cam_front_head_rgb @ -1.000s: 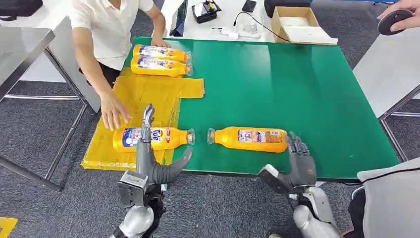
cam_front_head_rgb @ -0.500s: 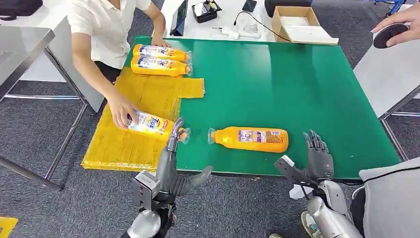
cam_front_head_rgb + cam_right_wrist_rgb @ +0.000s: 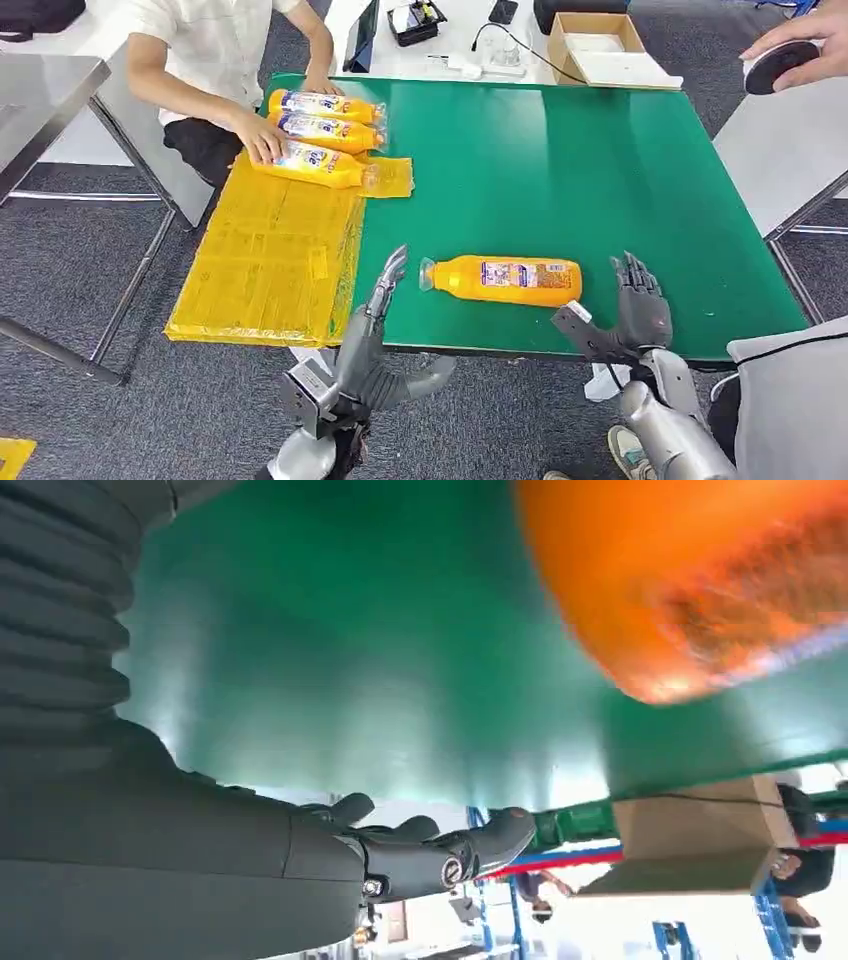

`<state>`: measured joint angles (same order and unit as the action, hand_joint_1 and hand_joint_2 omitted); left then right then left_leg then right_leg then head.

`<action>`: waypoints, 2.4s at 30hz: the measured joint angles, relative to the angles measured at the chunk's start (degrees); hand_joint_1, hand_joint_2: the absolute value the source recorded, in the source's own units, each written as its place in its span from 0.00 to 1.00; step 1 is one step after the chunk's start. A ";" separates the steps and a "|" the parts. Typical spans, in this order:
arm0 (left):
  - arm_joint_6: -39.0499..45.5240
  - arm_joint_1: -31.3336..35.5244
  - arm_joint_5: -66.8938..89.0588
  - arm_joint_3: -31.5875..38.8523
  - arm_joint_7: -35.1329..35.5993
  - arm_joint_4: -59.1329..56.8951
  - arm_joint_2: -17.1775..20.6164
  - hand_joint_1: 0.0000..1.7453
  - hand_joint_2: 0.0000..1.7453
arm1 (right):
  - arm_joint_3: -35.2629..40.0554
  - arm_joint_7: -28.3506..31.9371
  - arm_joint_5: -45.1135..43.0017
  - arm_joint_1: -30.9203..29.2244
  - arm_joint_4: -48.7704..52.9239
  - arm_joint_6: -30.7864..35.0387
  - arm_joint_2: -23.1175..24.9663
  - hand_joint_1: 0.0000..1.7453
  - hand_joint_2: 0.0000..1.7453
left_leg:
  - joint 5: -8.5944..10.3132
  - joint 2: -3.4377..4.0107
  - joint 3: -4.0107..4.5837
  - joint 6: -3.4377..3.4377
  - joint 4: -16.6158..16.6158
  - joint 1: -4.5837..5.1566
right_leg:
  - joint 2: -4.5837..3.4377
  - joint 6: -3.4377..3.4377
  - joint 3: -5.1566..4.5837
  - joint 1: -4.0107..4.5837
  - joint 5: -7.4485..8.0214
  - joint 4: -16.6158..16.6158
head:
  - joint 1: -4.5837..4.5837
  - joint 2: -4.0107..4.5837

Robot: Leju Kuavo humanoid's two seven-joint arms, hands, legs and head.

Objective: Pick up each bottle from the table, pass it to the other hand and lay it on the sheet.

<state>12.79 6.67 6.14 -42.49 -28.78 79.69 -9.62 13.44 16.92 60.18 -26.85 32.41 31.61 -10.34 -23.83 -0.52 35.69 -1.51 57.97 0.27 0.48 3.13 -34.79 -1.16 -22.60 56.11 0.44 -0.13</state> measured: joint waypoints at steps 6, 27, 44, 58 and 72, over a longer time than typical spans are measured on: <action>1.95 1.93 1.03 -1.75 0.57 -0.83 -0.44 0.00 1.00 | 1.64 -0.52 4.06 -2.94 -3.17 0.52 3.45 0.00 1.00 | 0.02 0.00 0.00 0.01 0.00 -0.02 | 0.00 0.00 0.00 0.02 0.00 0.02 | 0.00 0.00; 2.97 3.26 0.96 -2.71 1.29 -2.34 -0.79 0.00 1.00 | 7.26 -0.54 5.88 -6.98 -4.43 -0.22 11.73 0.00 1.00 | 0.02 0.01 0.02 0.01 0.00 -0.01 | 0.00 0.00 -0.04 0.01 0.00 0.02 | 0.00 0.00; 0.15 3.67 -1.97 -2.60 4.57 -3.61 -1.03 0.00 1.00 | 10.36 -14.82 7.34 -11.77 -7.76 -20.70 12.19 0.00 1.00 | 0.03 0.00 0.01 0.01 0.00 -0.01 | 0.00 0.00 -0.04 0.00 0.00 0.02 | 0.00 0.00; -0.83 3.65 -2.08 -2.16 5.20 -5.77 -1.27 0.00 1.00 | 12.39 -22.25 8.63 -15.66 -10.64 -30.01 11.91 0.00 1.00 | 0.06 -0.04 -0.17 -0.04 0.00 0.01 | 0.01 0.01 0.16 -0.02 0.01 0.00 | 0.00 0.00; -0.79 3.66 -2.03 -2.05 5.20 -6.01 -1.40 0.00 1.00 | 12.94 -21.77 8.33 -16.36 -11.16 -32.41 11.63 1.00 1.00 | 0.06 -0.04 -0.19 -0.04 0.00 0.01 | 0.01 0.01 0.19 -0.02 0.01 0.00 | -0.02 0.00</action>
<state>12.00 10.33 4.11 -44.55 -23.58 73.68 -11.02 26.38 -4.86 68.51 -43.21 21.25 -0.81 1.29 -23.76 -0.56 35.49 -1.55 57.97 0.28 0.49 3.14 -34.60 -1.18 -22.58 56.12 0.42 -0.13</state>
